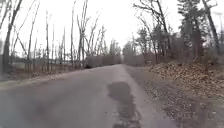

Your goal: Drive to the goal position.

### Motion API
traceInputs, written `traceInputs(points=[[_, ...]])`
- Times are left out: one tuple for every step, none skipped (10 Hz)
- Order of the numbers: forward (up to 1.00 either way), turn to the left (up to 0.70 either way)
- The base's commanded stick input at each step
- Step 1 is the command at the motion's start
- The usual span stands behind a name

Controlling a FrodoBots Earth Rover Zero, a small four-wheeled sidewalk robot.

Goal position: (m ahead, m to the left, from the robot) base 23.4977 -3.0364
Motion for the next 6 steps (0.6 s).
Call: traceInputs(points=[[0.85,0.0],[0.85,0.0],[0.85,0.0],[0.85,-0.34],[0.85,-0.34],[0.85,-0.34]])
